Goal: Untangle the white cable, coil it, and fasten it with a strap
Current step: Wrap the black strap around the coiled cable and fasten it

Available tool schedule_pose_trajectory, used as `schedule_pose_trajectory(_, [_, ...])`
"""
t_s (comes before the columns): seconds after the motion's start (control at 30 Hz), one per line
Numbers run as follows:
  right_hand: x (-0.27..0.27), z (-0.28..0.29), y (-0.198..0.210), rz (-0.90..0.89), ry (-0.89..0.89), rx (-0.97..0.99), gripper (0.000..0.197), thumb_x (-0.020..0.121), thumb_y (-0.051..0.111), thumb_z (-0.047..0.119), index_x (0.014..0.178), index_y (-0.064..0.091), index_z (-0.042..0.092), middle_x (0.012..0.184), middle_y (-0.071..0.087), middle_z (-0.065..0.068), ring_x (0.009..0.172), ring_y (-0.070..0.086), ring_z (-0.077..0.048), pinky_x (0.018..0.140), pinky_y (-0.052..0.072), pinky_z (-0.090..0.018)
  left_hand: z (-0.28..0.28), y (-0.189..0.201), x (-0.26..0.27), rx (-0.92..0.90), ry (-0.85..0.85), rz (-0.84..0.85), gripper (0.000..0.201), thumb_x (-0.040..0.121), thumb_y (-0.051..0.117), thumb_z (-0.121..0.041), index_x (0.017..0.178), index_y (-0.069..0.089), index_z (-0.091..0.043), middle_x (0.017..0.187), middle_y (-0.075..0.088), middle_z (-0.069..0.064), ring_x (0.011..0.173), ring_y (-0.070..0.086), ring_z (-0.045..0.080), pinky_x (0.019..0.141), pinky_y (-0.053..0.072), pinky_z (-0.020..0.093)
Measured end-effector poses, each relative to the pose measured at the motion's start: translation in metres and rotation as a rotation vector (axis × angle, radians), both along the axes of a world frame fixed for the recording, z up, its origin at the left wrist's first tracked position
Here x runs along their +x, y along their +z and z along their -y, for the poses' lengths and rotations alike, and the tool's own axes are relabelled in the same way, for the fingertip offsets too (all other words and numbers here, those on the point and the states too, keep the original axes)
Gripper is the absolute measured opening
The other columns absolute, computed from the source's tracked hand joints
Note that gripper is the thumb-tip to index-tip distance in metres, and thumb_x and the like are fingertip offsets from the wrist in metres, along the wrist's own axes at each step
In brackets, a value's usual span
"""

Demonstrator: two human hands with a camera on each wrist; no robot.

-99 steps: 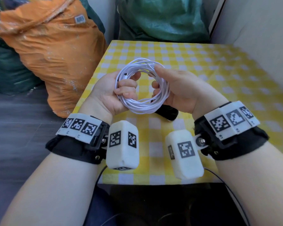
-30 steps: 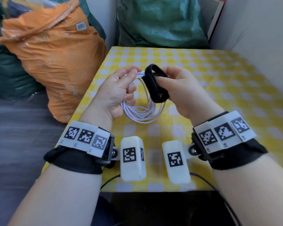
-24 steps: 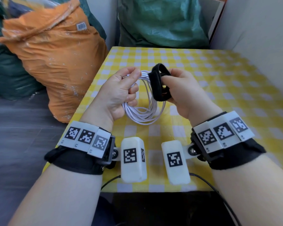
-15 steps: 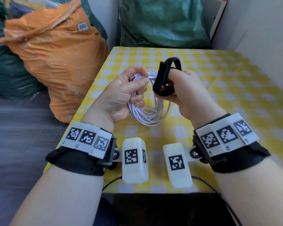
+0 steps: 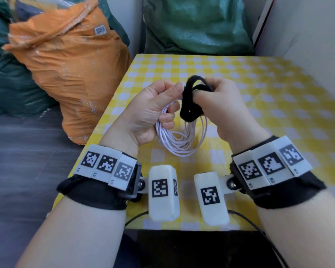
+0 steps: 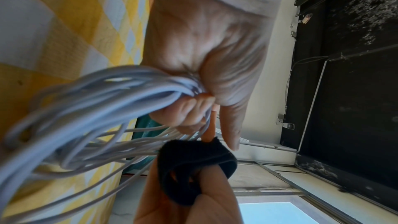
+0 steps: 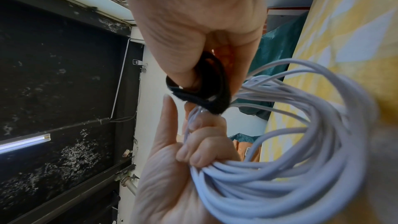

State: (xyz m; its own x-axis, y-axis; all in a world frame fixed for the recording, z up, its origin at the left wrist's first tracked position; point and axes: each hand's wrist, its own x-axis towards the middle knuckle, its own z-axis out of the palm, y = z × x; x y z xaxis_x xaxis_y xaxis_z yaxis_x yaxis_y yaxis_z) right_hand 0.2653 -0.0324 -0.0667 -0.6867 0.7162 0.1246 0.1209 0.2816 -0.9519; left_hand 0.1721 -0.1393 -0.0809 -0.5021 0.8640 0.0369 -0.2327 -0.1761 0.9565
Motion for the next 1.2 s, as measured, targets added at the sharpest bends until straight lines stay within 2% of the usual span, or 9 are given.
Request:
schedule_pose_trajectory(0.1, [0.002, 0.001, 0.001, -0.017, 0.052, 0.076, 0.011, 0.073, 0.058, 0.008, 0.065, 0.051, 0.010, 0.054, 0.040, 0.003, 0.054, 0.037, -0.014, 0.051, 0.032, -0.026, -0.001, 0.000, 0.001, -0.014, 0.020, -0.035, 0.021, 0.082, 0.065, -0.030, 0.074, 0.050, -0.017, 0.056, 0.044, -0.002, 0.034, 0.028, 0.005, 0.038, 0.018, 0.019])
schedule_pose_trajectory(0.23, [0.002, 0.005, 0.001, -0.037, 0.100, 0.111, 0.018, 0.062, 0.054, 0.019, 0.068, 0.052, 0.002, 0.058, 0.042, -0.003, 0.060, 0.042, -0.019, 0.057, 0.034, -0.033, -0.001, 0.002, 0.001, -0.018, 0.043, -0.023, 0.014, 0.078, 0.060, -0.020, 0.068, 0.050, -0.019, 0.051, 0.042, 0.000, 0.033, 0.028, 0.008, 0.038, 0.018, 0.019])
schedule_pose_trajectory(0.33, [0.003, 0.005, 0.002, -0.027, 0.121, 0.119, 0.011, 0.060, 0.054, 0.022, 0.058, 0.045, 0.016, 0.056, 0.042, 0.000, 0.057, 0.040, -0.017, 0.054, 0.031, -0.027, -0.001, 0.003, 0.002, -0.034, 0.063, -0.057, 0.008, 0.075, 0.057, -0.016, 0.072, 0.050, -0.017, 0.052, 0.041, 0.000, 0.034, 0.029, 0.008, 0.039, 0.019, 0.019])
schedule_pose_trajectory(0.43, [0.006, 0.003, 0.003, -0.050, 0.145, 0.085, 0.015, 0.062, 0.057, 0.024, 0.059, 0.043, 0.018, 0.055, 0.040, 0.003, 0.049, 0.036, -0.009, 0.045, 0.028, -0.019, -0.002, 0.002, 0.003, -0.035, 0.081, -0.055, 0.006, 0.075, 0.056, -0.013, 0.073, 0.051, -0.017, 0.052, 0.042, 0.000, 0.034, 0.030, 0.007, 0.036, 0.021, 0.017])
schedule_pose_trajectory(0.63, [0.011, 0.004, 0.003, -0.092, 0.362, -0.242, 0.021, 0.085, 0.066, 0.023, 0.087, 0.058, 0.005, 0.070, 0.068, -0.002, 0.065, 0.066, -0.013, 0.058, 0.055, -0.024, -0.004, 0.001, 0.000, -0.010, 0.166, -0.055, 0.011, 0.085, 0.059, -0.009, 0.079, 0.051, -0.015, 0.053, 0.043, 0.002, 0.036, 0.039, 0.009, 0.034, 0.026, 0.016])
schedule_pose_trajectory(0.83, [0.009, 0.006, 0.001, -0.114, 0.366, -0.290, 0.028, 0.093, 0.057, 0.023, 0.076, 0.060, 0.001, 0.061, 0.056, -0.003, 0.058, 0.059, -0.013, 0.067, 0.057, -0.026, -0.004, 0.003, 0.002, -0.022, 0.171, -0.133, 0.012, 0.089, 0.059, -0.006, 0.086, 0.050, -0.014, 0.056, 0.056, 0.001, 0.043, 0.046, 0.008, 0.033, 0.028, 0.016])
schedule_pose_trajectory(1.0, [0.008, 0.005, 0.000, -0.172, 0.400, -0.267, 0.043, 0.095, 0.053, 0.022, 0.053, 0.059, 0.022, 0.065, 0.056, 0.000, 0.063, 0.055, -0.017, 0.064, 0.041, -0.027, -0.003, 0.003, 0.001, -0.002, 0.155, -0.113, 0.013, 0.086, 0.062, -0.015, 0.081, 0.051, -0.017, 0.060, 0.052, 0.002, 0.042, 0.045, 0.008, 0.033, 0.027, 0.016])
schedule_pose_trajectory(1.1, [0.010, 0.005, 0.000, -0.161, 0.382, -0.216, 0.036, 0.095, 0.052, 0.024, 0.061, 0.058, 0.018, 0.061, 0.057, 0.004, 0.057, 0.052, -0.010, 0.055, 0.036, -0.021, -0.003, 0.003, 0.000, 0.009, 0.130, -0.108, 0.007, 0.079, 0.060, -0.017, 0.081, 0.053, -0.016, 0.061, 0.054, 0.003, 0.041, 0.046, 0.009, 0.032, 0.026, 0.015])
schedule_pose_trajectory(1.2, [0.009, 0.003, -0.002, -0.185, 0.384, -0.233, 0.031, 0.096, 0.053, 0.023, 0.067, 0.056, 0.012, 0.070, 0.059, -0.003, 0.063, 0.057, -0.012, 0.058, 0.045, -0.020, -0.003, 0.002, -0.001, 0.013, 0.120, -0.122, 0.007, 0.088, 0.053, -0.010, 0.083, 0.054, -0.014, 0.061, 0.056, 0.002, 0.041, 0.049, 0.009, 0.031, 0.027, 0.014])
